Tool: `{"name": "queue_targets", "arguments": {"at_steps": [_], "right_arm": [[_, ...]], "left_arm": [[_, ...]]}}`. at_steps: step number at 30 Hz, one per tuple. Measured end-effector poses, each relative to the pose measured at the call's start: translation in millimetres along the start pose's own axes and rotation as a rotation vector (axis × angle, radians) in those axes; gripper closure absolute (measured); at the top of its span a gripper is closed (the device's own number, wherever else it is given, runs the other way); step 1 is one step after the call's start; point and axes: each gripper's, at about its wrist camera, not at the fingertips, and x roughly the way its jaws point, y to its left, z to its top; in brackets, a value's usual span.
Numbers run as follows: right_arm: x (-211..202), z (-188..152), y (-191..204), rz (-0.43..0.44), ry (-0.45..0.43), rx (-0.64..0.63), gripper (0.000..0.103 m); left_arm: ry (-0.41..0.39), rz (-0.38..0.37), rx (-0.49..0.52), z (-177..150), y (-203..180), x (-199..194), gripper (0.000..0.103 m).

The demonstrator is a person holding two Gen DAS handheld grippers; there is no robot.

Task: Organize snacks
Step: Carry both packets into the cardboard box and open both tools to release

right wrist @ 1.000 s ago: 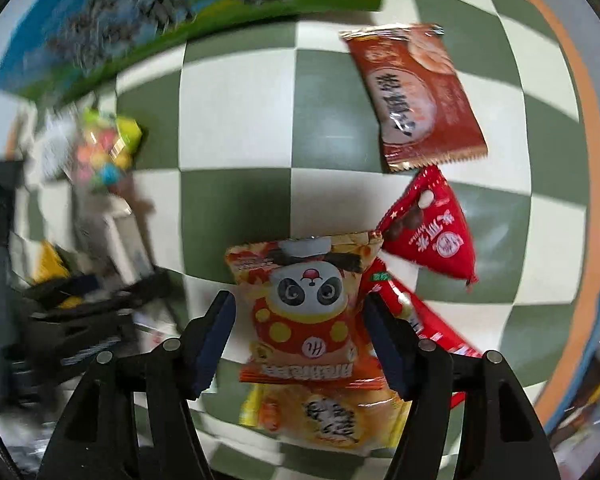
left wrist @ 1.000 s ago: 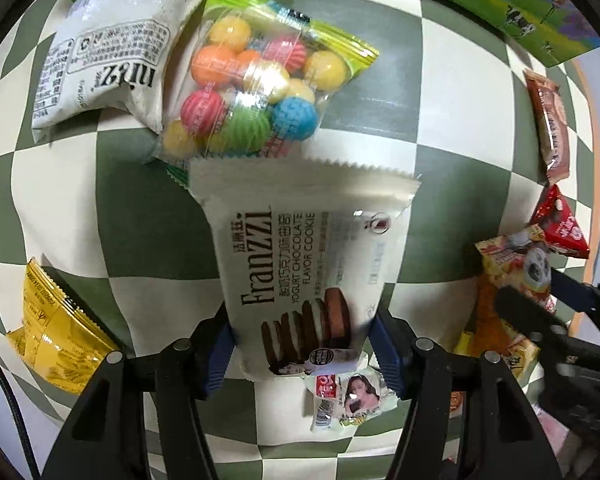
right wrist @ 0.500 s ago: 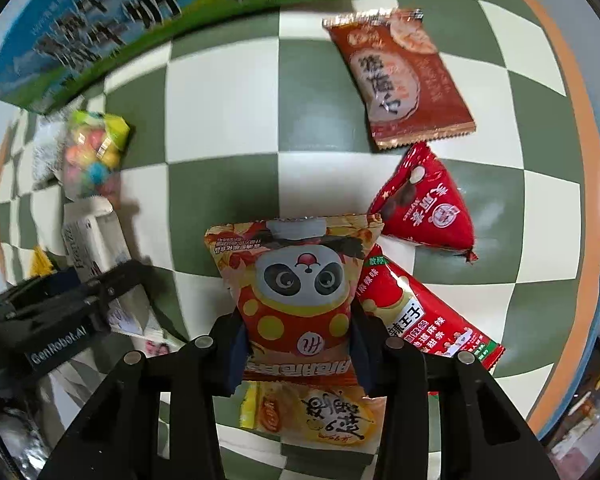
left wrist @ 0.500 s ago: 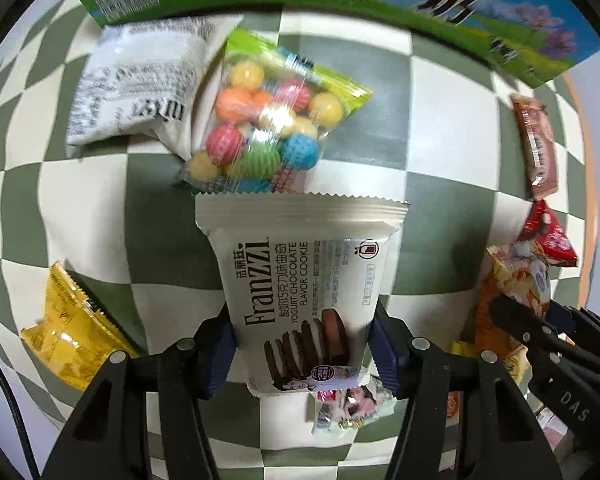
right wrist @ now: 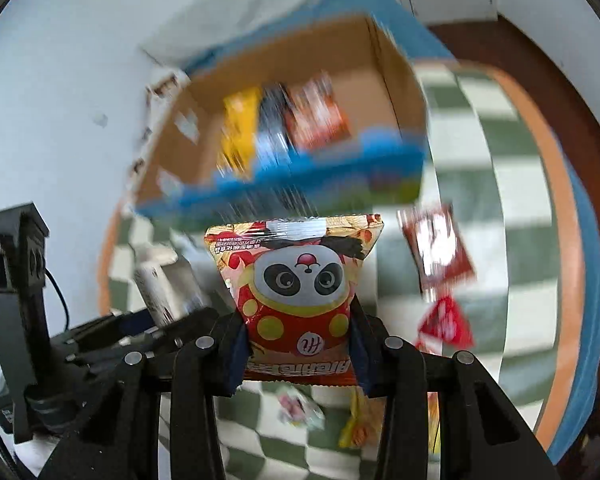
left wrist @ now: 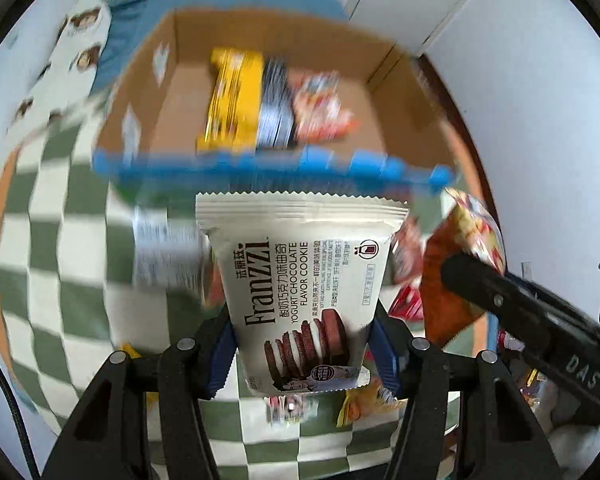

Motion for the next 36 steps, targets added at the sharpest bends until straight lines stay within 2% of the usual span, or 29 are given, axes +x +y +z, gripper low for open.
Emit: {"name": "queue_targets", "arguments": {"at_steps": [2, 6, 8, 12, 17, 21, 26, 28, 29, 30, 32, 36], "right_arm": [[-10, 25, 9, 0.003, -0.039, -0.017, 0.059], [-20, 91, 19, -0.045, -0.102, -0.068, 0.059], [-3, 127, 19, -0.076, -0.107, -0.08, 0.059], [30, 178, 23, -0.152, -0.086, -0.115, 0.059], [86, 223, 16, -0.242, -0.03, -0.13, 0.059], [123, 239, 5, -0.281, 0.014, -0.13, 0.059], [158, 246, -10, -0.315, 0.046, -0.116, 0.058], [166, 249, -14, -0.327, 0.058, -0.109, 0.049], [169, 250, -17, -0.332, 0.068, -0.1, 0.033], [172, 251, -19, -0.329, 0.075, -0.091, 0.022], [178, 252, -23, -0.325, 0.083, -0.079, 0.021], [181, 251, -23, -0.321, 0.087, -0.085, 0.021]], "left_arm": [[-0.029, 0.023, 0.02, 29, -5, -11, 0.047], [-0.072, 0.122, 0.035, 85, 0, -16, 0.047], [-0.07, 0.168, 0.033, 115, 7, -8, 0.047], [-0.023, 0.234, 0.002, 167, 32, 23, 0.047], [0.05, 0.283, -0.014, 206, 66, 73, 0.047], [0.096, 0.336, -0.003, 221, 81, 105, 0.046], [0.144, 0.342, -0.018, 229, 93, 132, 0.045], [0.146, 0.325, -0.028, 231, 95, 136, 0.043], [0.146, 0.318, -0.037, 232, 97, 139, 0.042], [0.138, 0.304, -0.048, 233, 98, 139, 0.039], [0.133, 0.27, -0.056, 233, 98, 143, 0.022], [0.129, 0.26, -0.065, 232, 94, 141, 0.022]]}}
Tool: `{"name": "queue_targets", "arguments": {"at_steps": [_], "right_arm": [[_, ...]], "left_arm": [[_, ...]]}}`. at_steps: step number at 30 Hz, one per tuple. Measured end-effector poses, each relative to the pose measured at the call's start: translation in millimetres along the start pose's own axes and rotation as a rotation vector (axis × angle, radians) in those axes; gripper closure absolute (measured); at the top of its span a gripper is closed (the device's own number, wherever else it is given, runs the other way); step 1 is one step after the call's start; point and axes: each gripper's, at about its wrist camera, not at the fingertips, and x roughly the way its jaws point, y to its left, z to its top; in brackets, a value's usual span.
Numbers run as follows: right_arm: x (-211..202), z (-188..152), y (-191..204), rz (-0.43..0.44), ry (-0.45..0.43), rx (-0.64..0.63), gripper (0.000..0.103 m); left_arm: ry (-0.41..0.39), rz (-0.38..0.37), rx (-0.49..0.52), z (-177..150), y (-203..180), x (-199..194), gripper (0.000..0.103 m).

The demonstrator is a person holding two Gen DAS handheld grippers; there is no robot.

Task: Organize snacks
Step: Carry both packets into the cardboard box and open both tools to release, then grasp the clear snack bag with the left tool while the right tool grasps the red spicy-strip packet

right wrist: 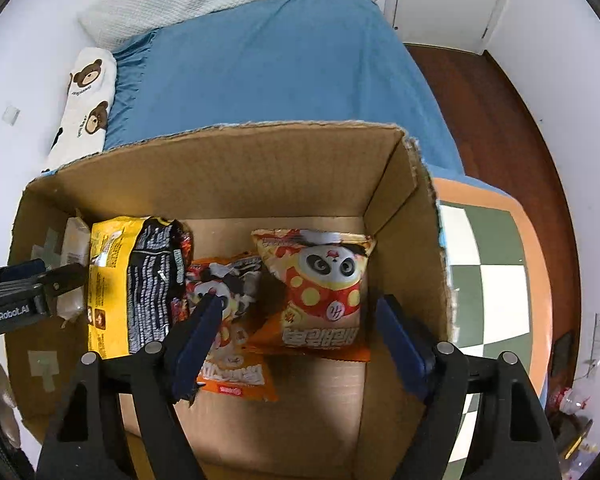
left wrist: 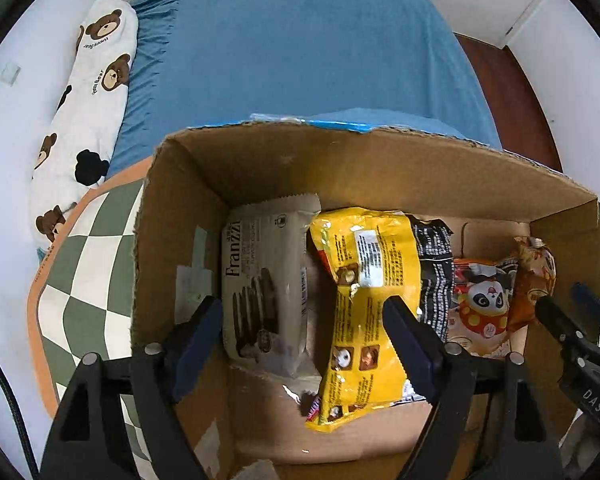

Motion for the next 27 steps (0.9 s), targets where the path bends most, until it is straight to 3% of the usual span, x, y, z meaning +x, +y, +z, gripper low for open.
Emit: {"name": "queue_targets", "arguments": {"at_steps": [6, 14, 27], "right_arm": [[-8, -9, 0, 0.022, 0.007, 0.022, 0.021], [-28, -41, 4, 0.049, -0.018, 0.02, 0.021], [-109, -106, 24, 0.021, -0.195, -0.061, 0.021]], "left_arm": [[-0.044, -0.014, -0.013, -15, -4, -17, 0.022], [-0.17, -0.033, -0.032, -65, -9, -59, 0.022], [-0.356, -0.016, -0.021, -148, -21, -126, 0.022]]}}
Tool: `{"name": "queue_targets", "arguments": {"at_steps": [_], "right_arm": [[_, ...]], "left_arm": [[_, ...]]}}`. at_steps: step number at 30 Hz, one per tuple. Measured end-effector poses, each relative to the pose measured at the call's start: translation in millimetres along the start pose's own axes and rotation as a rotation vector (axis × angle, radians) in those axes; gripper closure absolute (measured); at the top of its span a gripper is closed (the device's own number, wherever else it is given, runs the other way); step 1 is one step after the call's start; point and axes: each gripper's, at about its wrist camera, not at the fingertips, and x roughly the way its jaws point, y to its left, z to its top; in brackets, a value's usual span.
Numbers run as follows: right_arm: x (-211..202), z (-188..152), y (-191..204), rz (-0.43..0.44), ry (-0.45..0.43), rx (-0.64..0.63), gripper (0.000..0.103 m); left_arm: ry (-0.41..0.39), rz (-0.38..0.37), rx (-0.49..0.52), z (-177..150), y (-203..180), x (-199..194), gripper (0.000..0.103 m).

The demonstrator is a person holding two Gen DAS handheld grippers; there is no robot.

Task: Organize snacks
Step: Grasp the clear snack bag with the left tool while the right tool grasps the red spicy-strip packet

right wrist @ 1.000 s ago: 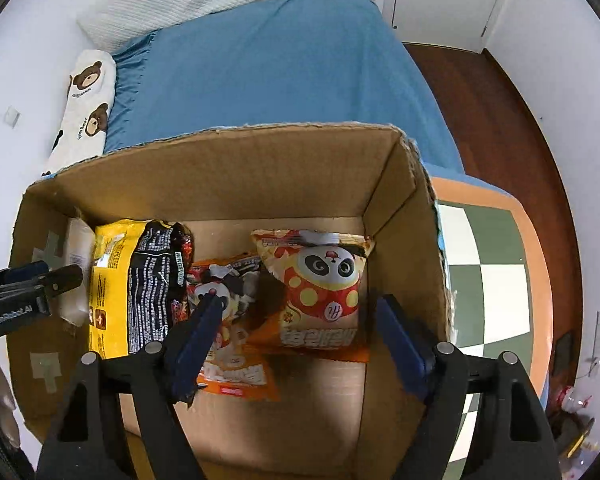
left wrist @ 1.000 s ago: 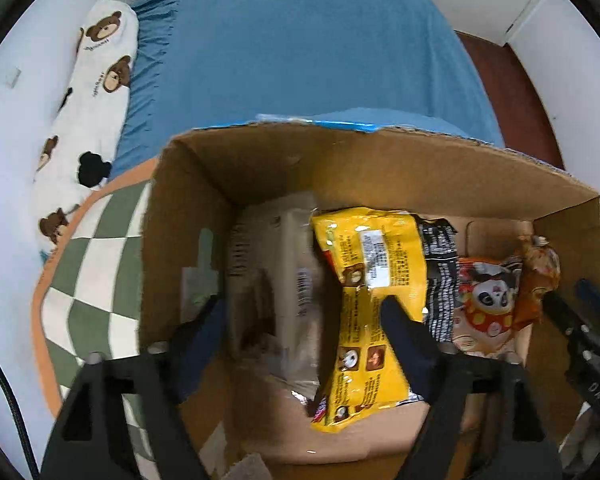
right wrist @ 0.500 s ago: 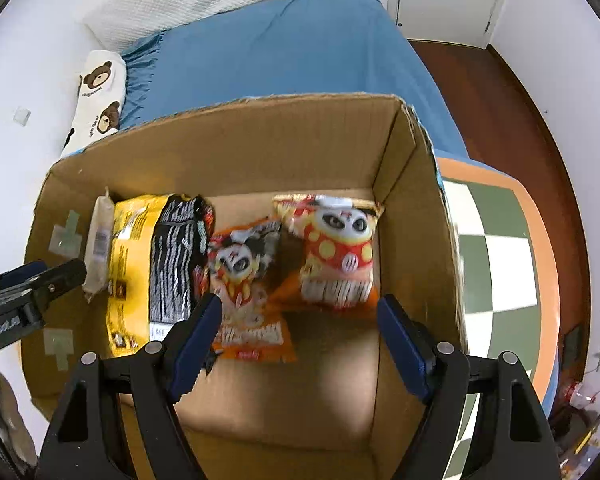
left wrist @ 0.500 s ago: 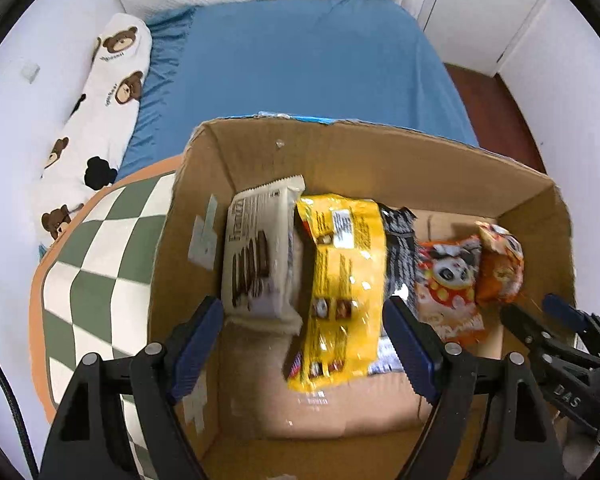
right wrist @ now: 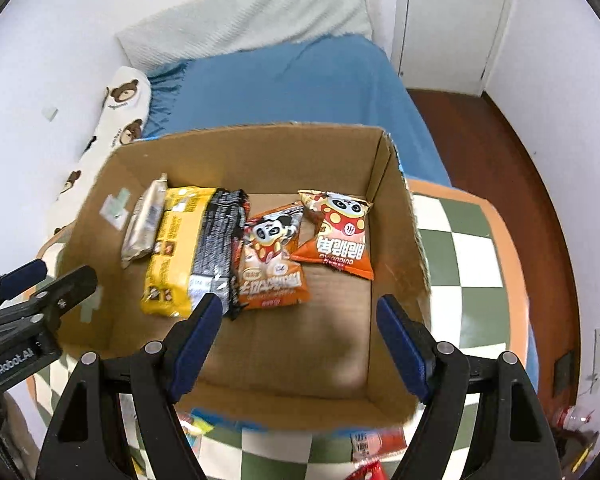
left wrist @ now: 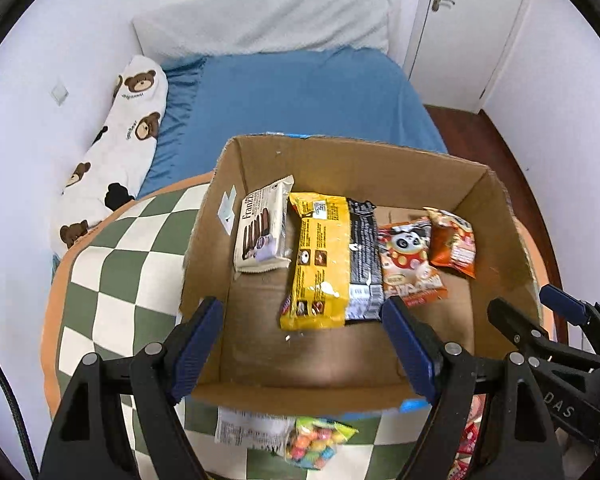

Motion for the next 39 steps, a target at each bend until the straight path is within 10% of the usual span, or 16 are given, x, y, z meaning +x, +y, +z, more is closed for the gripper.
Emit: {"name": "queue_targets", "arguments": {"at_steps": [14, 32, 39], "right_arm": [[-87, -68, -2, 0.052, -0.088, 0.052, 0.021], [-10, -306, -92, -0.008, 0.334, 0.222, 0.021], [20, -367, -132, 0.138, 0.434, 0.473, 0.066]], "left_arm": [[-0.025, -0.04, 0.014, -82, -15, -67, 0.022], [0.505, -0.052, 0.057, -302, -32, 37, 0.022], [0.595, -0.15, -0.017, -320, -48, 39, 0.022]]}}
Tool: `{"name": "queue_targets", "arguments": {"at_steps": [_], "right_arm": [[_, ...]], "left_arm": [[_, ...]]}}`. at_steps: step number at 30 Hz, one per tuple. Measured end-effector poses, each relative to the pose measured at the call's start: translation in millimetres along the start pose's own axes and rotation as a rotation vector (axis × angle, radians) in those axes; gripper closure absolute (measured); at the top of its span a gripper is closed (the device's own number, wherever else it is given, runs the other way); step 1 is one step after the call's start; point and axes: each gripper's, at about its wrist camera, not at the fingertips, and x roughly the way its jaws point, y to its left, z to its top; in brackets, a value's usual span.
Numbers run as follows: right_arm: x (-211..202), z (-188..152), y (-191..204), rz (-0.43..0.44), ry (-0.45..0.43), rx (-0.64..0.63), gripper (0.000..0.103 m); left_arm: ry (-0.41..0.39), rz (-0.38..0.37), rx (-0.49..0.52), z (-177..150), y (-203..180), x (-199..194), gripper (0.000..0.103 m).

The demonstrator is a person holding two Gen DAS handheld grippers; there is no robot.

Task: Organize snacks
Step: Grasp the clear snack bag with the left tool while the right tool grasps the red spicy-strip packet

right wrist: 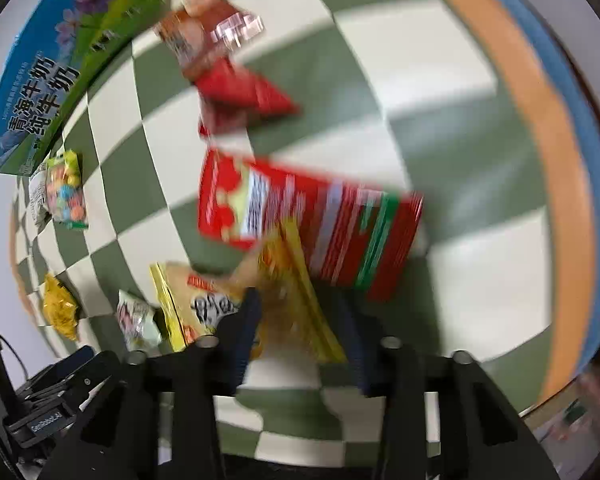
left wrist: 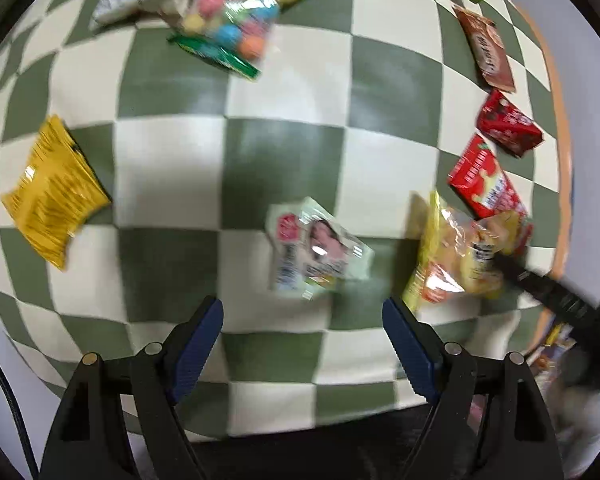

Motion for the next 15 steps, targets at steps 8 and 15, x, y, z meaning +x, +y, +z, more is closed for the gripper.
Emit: {"name": "queue_targets", "arguments": {"at_steps": [8, 15], "right_arm": [[6, -53, 17, 0.136, 0.09, -0.068, 0.064], [-37, -44, -27, 0.019, -0.07, -0.044, 0.041]], "left_arm": [[0.085, -0.106, -0.075, -6, -27, 13, 0.022], [0.197, -0.232, -0.183, 16, -75, 51, 0.022]]}}
